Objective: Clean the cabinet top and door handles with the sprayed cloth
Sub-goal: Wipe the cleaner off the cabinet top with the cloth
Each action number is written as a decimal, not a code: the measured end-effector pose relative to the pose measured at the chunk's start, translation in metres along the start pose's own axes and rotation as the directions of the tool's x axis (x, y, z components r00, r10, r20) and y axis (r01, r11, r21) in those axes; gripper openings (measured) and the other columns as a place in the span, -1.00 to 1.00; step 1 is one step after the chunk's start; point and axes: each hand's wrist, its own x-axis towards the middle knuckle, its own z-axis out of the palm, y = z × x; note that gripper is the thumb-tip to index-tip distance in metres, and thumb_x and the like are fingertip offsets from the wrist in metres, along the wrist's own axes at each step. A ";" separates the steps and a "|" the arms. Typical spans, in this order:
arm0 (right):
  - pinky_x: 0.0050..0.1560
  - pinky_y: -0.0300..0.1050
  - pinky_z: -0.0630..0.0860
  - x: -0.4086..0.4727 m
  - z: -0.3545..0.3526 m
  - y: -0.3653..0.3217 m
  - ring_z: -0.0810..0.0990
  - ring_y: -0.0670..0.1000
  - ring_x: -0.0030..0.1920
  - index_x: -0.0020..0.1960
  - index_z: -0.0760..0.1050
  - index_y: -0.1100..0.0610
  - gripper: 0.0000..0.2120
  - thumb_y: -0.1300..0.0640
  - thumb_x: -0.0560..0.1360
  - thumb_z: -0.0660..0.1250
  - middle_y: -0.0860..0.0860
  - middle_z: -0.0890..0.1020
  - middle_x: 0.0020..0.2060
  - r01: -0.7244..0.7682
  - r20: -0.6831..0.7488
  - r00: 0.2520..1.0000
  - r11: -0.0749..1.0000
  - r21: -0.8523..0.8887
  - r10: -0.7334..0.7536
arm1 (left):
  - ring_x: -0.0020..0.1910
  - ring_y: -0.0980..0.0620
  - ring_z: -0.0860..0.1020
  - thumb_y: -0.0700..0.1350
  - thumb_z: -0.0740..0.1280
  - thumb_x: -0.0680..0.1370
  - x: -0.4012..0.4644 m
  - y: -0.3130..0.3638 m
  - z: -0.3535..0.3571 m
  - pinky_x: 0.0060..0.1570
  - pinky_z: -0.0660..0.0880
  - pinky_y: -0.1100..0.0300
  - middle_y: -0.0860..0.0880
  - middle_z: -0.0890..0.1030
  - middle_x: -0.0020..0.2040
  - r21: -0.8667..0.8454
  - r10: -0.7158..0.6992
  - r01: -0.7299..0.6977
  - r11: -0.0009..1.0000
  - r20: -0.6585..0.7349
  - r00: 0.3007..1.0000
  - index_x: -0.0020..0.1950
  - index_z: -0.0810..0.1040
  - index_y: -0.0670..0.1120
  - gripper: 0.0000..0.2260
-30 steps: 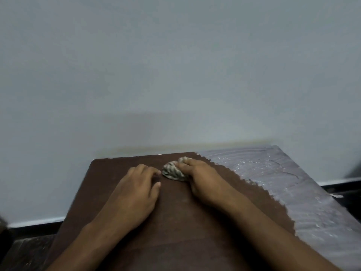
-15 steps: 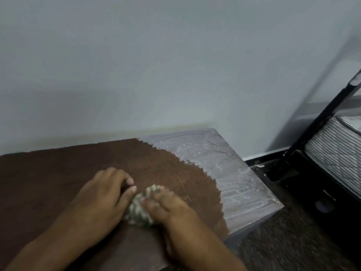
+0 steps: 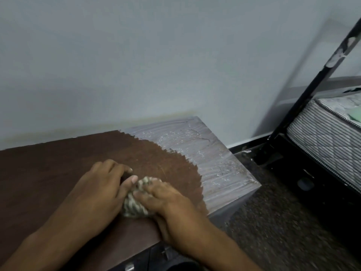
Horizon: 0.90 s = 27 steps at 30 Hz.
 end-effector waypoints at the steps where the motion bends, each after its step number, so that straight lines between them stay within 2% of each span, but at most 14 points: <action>1: 0.54 -0.11 0.12 -0.016 -0.003 0.002 0.33 0.13 0.48 0.44 0.42 0.05 -0.57 0.07 0.59 0.13 0.08 0.45 0.44 -0.004 0.014 1.000 1.000 0.022 0.004 | 0.02 0.14 0.43 0.33 -0.03 0.57 0.000 0.010 0.003 0.03 0.46 0.11 0.18 0.48 0.01 -0.007 0.032 -0.032 0.999 0.009 0.999 0.16 0.56 0.10 -0.51; 5: 0.51 -0.30 0.09 -0.055 -0.029 0.038 0.29 -0.13 0.46 0.43 0.45 -0.02 -0.58 0.16 0.58 0.23 -0.03 0.48 0.42 -0.099 -0.060 0.993 0.995 0.021 0.100 | 0.04 0.19 0.40 0.35 -0.05 0.52 0.008 0.044 0.017 0.05 0.44 0.18 0.23 0.42 0.03 -0.035 0.136 -0.135 0.990 0.026 0.990 0.17 0.54 0.13 -0.48; 7: 0.51 -0.21 0.16 -0.061 -0.039 0.053 0.27 -0.15 0.47 0.44 0.43 -0.06 -0.56 0.14 0.58 0.22 -0.07 0.46 0.42 -0.181 -0.135 0.975 0.983 -0.010 0.178 | 0.09 0.20 0.39 0.32 -0.02 0.52 0.012 0.055 0.020 0.09 0.42 0.22 0.24 0.42 0.08 -0.052 0.179 -0.177 0.983 0.034 0.983 0.20 0.51 0.14 -0.53; 9: 0.52 -0.13 0.19 -0.062 -0.039 0.055 0.30 -0.08 0.48 0.45 0.42 -0.06 -0.54 0.14 0.56 0.20 -0.09 0.46 0.42 -0.240 -0.183 0.954 0.971 -0.003 0.236 | 0.13 0.19 0.39 0.24 0.06 0.56 0.016 0.063 0.021 0.14 0.39 0.23 0.22 0.42 0.15 -0.069 0.204 -0.202 0.977 0.024 0.979 0.27 0.47 0.11 -0.60; 13: 0.53 -0.25 0.07 -0.070 -0.029 0.045 0.30 -0.07 0.49 0.44 0.43 -0.06 -0.48 0.23 0.51 0.24 -0.07 0.47 0.42 -0.198 -0.104 0.974 0.979 0.041 0.201 | 0.16 0.16 0.42 0.10 0.10 0.61 0.026 0.076 0.030 0.14 0.43 0.19 0.16 0.46 0.19 -0.114 0.224 -0.224 0.968 -0.012 0.975 0.32 0.46 0.03 -0.65; 15: 0.53 -0.25 0.11 -0.076 -0.043 0.058 0.29 -0.12 0.48 0.44 0.44 -0.05 -0.45 0.29 0.49 0.24 -0.09 0.46 0.43 -0.181 -0.070 0.980 0.983 0.044 0.184 | 0.17 0.18 0.40 0.11 0.16 0.61 0.031 0.081 0.036 0.18 0.43 0.17 0.18 0.44 0.18 -0.118 0.236 -0.232 0.965 0.022 0.971 0.31 0.47 0.05 -0.68; 18: 0.48 -0.35 0.15 -0.079 -0.072 0.092 0.32 -0.20 0.42 0.41 0.47 0.01 -0.49 0.33 0.50 0.31 -0.19 0.43 0.37 -0.291 -0.195 0.938 0.957 0.004 0.286 | 0.27 0.19 0.33 0.17 0.21 0.60 0.035 0.090 0.040 0.31 0.35 0.20 0.20 0.37 0.29 -0.076 0.301 -0.293 0.953 0.125 0.945 0.42 0.36 0.11 -0.60; 20: 0.48 -0.29 0.20 -0.074 -0.078 0.097 0.38 -0.08 0.43 0.42 0.46 0.01 -0.54 0.23 0.54 0.25 -0.14 0.46 0.39 -0.349 -0.231 0.914 0.936 -0.035 0.332 | 0.35 0.17 0.27 0.18 0.21 0.61 0.038 0.095 0.039 0.35 0.29 0.22 0.18 0.30 0.39 -0.050 0.325 -0.322 0.946 0.174 0.929 0.52 0.24 0.13 -0.51; 22: 0.48 -0.09 0.28 -0.076 -0.068 0.090 0.39 0.01 0.44 0.44 0.44 0.01 -0.54 0.14 0.55 0.17 -0.05 0.49 0.41 -0.380 -0.222 0.907 0.923 -0.064 0.358 | 0.38 0.15 0.25 0.19 0.24 0.60 0.044 0.100 0.039 0.37 0.27 0.21 0.16 0.28 0.42 -0.030 0.327 -0.328 0.944 0.206 0.922 0.54 0.22 0.11 -0.46; 23: 0.49 -0.07 0.27 -0.081 -0.062 0.085 0.35 0.01 0.47 0.46 0.42 -0.01 -0.54 0.14 0.56 0.16 -0.05 0.47 0.42 -0.371 -0.203 0.914 0.926 -0.069 0.351 | 0.37 0.14 0.26 0.21 0.25 0.58 0.048 0.102 0.040 0.36 0.27 0.21 0.16 0.28 0.41 -0.012 0.324 -0.330 0.944 0.227 0.918 0.54 0.23 0.10 -0.44; 27: 0.53 -0.23 0.15 -0.103 -0.078 0.098 0.27 -0.13 0.50 0.47 0.38 -0.09 -0.43 0.32 0.53 0.23 -0.10 0.42 0.46 -0.298 -0.101 0.952 0.951 -0.086 0.289 | 0.35 0.14 0.28 0.27 0.33 0.50 0.062 0.110 0.034 0.32 0.29 0.20 0.16 0.30 0.40 0.047 0.297 -0.335 0.941 0.360 0.885 0.55 0.21 0.09 -0.32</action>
